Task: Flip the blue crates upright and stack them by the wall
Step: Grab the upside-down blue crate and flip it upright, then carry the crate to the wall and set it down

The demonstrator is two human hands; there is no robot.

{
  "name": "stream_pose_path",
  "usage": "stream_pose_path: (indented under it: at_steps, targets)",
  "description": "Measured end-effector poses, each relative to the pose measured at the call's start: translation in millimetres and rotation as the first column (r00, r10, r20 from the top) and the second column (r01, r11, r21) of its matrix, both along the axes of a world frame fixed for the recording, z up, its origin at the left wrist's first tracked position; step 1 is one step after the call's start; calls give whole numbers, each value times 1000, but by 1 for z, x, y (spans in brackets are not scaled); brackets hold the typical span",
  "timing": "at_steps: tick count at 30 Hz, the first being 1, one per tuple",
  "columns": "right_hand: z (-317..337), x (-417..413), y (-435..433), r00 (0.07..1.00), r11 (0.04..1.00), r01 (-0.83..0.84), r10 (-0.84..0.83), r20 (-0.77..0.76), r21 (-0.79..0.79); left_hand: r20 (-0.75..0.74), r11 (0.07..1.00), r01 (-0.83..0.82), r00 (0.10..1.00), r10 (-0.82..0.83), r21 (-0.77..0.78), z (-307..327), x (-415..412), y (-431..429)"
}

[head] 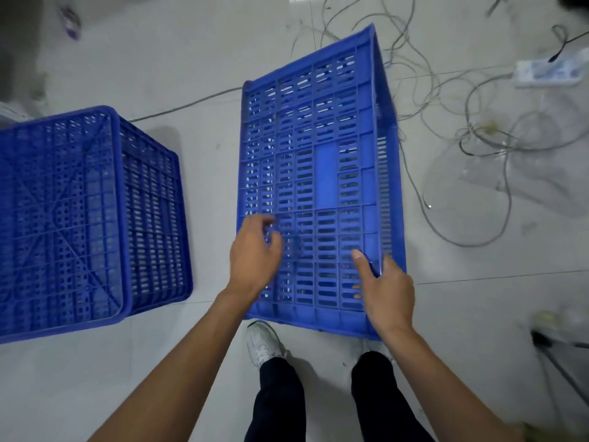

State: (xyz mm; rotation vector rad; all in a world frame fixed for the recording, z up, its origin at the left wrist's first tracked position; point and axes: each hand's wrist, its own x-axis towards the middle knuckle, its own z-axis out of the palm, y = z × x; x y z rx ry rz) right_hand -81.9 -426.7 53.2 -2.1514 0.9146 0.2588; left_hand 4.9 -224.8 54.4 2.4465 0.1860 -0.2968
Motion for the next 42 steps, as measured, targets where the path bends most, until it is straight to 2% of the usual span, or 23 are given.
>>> stream_pose_path:
  at_steps: [2,4,9,12,16,19,22,26,29,35,42]
  targets:
    - [1,5,16,995,995,-92,90,-41,-39,-26,993,61,998,-64,-103,11,0,-8]
    - [3,10,33,988,989,-147,146,-49,-12,-34,978,103,993,-111,-180,18,0,-15]
    - [11,24,71,949,951,-302,306,-72,65,-34,957,114,991,-127,-267,25,2,-12]
    - [12,28,96,894,896,-414,433,-111,161,-35,979,53,998,-61,-199,23,-2,4]
    - [8,21,149,744,752,-621,654,-135,220,-57,997,-44,998,40,-66,13,-5,44]
    - [1,15,191,659,675,-694,736,-155,251,-90,997,-64,994,68,44,1,0,80]
    - [-7,15,219,634,663,-679,746,-204,314,-155,989,-103,981,118,103,-18,2,121]
    - [-26,26,224,651,699,-630,713,-261,338,-272,979,-168,942,195,120,-53,-5,168]
    - [-41,35,206,642,718,-616,696,-323,323,-326,967,-219,911,251,131,-75,-14,186]
    - [-71,52,174,560,723,-628,677,-478,288,-402,946,-268,858,320,180,-109,-18,218]
    - [-87,83,143,525,721,-660,645,-555,211,-447,941,-270,830,334,203,-128,-19,237]
